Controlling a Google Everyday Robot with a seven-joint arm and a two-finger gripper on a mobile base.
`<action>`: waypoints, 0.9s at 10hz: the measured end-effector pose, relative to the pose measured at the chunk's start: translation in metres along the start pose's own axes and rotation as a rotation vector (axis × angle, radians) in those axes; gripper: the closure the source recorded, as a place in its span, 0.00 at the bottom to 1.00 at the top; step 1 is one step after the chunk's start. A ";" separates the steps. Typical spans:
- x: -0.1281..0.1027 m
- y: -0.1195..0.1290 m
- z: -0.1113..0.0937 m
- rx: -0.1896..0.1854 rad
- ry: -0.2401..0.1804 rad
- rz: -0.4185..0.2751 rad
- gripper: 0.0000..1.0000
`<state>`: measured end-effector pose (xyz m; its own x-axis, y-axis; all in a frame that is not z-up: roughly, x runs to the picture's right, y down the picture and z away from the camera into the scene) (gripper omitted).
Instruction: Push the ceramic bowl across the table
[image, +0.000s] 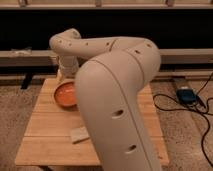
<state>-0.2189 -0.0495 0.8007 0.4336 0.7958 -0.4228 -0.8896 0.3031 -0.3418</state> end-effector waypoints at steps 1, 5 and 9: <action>-0.010 0.013 0.014 0.006 0.002 -0.027 0.20; -0.019 0.024 0.083 0.038 0.057 -0.088 0.20; -0.014 0.026 0.136 0.024 0.186 -0.108 0.20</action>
<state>-0.2675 0.0187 0.9123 0.5437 0.6481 -0.5333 -0.8387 0.3956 -0.3744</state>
